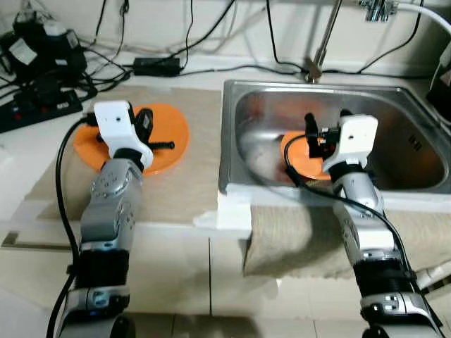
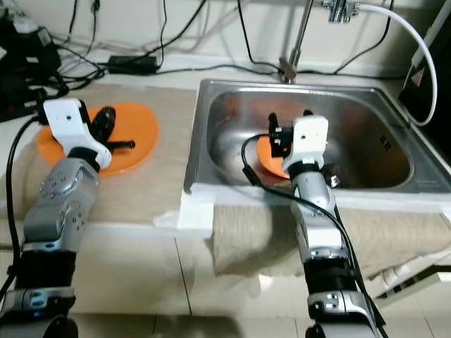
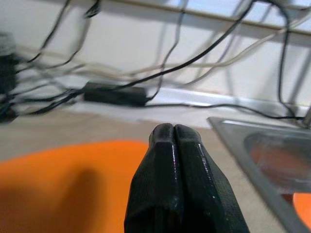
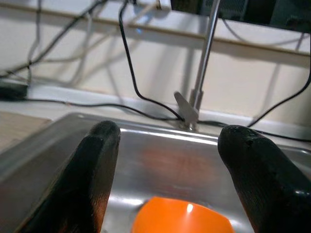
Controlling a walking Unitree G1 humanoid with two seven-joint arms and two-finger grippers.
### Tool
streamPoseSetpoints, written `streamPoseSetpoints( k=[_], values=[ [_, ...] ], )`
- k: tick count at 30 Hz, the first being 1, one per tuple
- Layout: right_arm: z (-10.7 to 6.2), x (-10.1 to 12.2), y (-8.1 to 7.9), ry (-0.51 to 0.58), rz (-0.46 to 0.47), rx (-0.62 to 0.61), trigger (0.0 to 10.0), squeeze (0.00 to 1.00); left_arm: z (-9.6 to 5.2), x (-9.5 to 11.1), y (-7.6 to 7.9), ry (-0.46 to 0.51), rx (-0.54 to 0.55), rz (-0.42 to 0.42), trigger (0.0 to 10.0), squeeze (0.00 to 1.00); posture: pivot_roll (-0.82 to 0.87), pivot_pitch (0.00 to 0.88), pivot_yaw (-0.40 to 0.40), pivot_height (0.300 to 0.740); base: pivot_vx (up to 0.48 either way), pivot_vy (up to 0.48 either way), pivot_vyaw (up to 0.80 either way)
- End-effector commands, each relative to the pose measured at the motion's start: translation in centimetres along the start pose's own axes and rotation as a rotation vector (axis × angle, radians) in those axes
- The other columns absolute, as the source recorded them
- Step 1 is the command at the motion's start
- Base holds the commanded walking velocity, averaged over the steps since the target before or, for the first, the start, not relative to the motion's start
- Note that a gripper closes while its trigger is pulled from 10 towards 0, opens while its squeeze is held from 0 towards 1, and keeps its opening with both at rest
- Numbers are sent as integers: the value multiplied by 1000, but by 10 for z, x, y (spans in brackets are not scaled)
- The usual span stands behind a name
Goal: Kitchen organization
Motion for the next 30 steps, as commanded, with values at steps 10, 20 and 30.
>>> streamPoseSetpoints(
  k=[10,20,30],
  values=[
    [0,-1,-7,5,8,14,10000,0,1,13,12,41,-50,68,10000,0,52,0,12,740,191,-58,0],
    [-4,-4,-8,-1,10,13,10000,0,5,10,5,-44,-86,144,10000,0,44,0,24,740,0,0,0],
    [-2,-4,-8,-3,9,23,10000,0,9,3,-25,-154,-56,229,10000,0,56,0,18,740,0,0,0]
  ],
)
Point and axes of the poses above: a point about 5 cm out from each wrist's last joint towards the gripper, its own z axis pointing out of the wrist towards the gripper, its own x axis along the axis of the wrist's last joint, y = z × x, the point moved 5 cm from there along z, pointing out of the wrist towards the gripper, and after that the axes turned 5 degrees about -z, right-handed, at the moved point
